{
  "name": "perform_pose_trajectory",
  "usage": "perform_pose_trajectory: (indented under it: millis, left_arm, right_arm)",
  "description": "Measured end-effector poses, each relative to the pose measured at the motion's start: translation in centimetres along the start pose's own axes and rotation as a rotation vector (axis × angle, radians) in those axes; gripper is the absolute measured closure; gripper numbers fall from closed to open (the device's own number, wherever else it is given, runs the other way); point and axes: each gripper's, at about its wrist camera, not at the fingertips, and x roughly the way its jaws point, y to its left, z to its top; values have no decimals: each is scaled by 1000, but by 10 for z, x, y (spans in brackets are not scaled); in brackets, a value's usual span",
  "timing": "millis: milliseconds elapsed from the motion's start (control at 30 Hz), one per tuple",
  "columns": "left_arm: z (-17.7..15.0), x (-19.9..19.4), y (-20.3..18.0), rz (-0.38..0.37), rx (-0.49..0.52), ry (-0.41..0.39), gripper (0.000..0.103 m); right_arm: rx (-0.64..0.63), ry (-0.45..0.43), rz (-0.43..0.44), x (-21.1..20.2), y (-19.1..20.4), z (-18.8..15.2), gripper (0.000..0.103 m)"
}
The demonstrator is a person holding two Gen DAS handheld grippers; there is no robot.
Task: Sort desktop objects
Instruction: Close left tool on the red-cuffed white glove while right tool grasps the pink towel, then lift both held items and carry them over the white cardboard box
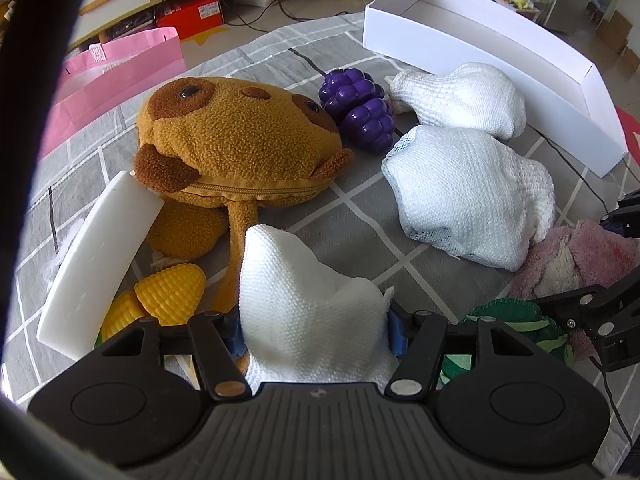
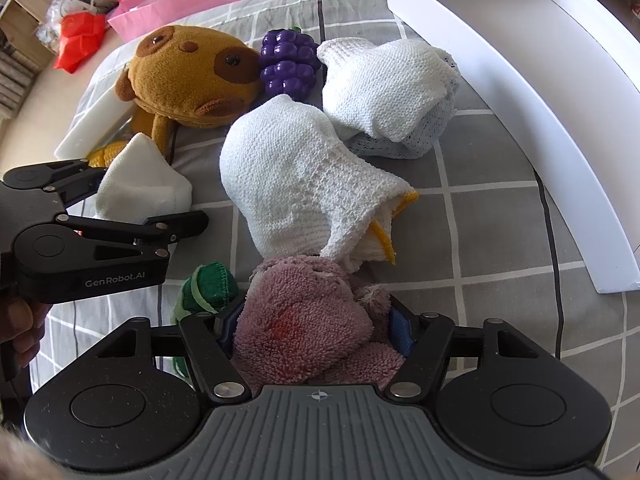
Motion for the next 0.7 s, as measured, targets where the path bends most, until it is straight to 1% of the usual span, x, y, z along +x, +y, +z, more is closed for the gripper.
perform_pose_trajectory:
  millis: [300,467,567,700]
  left_arm:
    - [1,-1,1,15,2,24,48]
    - [-7,-8,0,18,-2,43,48]
    - [-10,-10,1,-13,-4,51,48]
    - [-16,-12,0,-30,22,58,48]
  right_arm:
    - [-28,-5,-13,-3,4,-1,31]
    - [-37,-6,-9,-6,5,-3,31]
    - [-39,-8,-8,-7,4,-4,31]
    - [-46,-9,-7,-8,3,-5,31]
